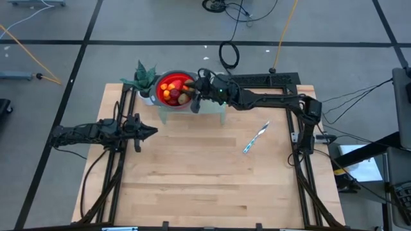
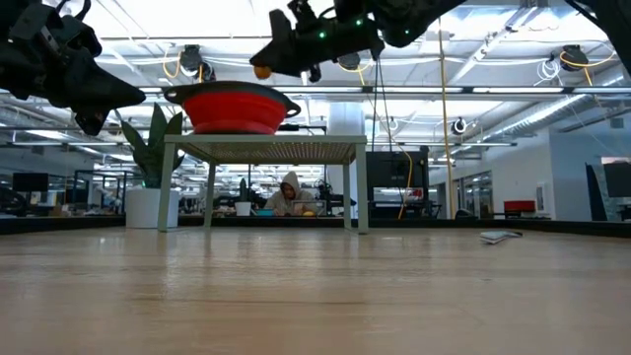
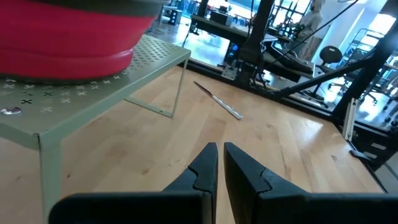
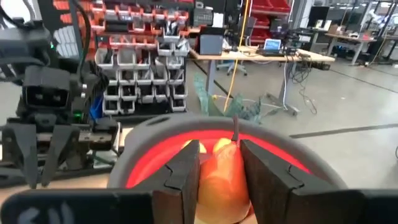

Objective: Pick & Place Fruit
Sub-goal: Put the pear into the red strainer bowl on the shelf

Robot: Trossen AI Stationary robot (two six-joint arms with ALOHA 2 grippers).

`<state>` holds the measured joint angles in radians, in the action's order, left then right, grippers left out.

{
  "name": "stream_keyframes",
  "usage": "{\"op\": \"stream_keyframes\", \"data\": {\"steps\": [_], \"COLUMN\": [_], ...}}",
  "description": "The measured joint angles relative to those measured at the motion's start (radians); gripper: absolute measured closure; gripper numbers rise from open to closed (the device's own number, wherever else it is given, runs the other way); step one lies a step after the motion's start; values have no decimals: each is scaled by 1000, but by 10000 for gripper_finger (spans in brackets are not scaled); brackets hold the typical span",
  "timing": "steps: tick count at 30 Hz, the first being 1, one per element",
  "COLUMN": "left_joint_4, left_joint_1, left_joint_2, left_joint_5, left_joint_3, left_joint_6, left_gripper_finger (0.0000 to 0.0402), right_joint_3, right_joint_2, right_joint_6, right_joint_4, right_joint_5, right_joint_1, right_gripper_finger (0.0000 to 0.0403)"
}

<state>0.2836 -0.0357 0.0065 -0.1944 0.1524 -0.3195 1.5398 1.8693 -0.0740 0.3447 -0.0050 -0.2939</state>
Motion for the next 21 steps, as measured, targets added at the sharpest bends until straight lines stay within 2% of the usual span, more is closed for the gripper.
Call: {"op": "stream_keyframes", "data": {"steps": [11, 21], "left_joint_4": [5, 5], "left_joint_1": [0, 0], "left_joint_2": [0, 0], "left_joint_5": [-1, -16], "left_joint_3": [0, 0], "left_joint_6": [9, 25], "left_gripper_finger": [376, 376], "right_joint_3": [1, 1], "right_joint_2": [14, 15], "right_joint_6": [11, 11], "right_joint_4": [-131, -134], "right_joint_5": [-4, 3], "right_joint_1": [1, 1], "right_gripper_finger": [298, 298]}}
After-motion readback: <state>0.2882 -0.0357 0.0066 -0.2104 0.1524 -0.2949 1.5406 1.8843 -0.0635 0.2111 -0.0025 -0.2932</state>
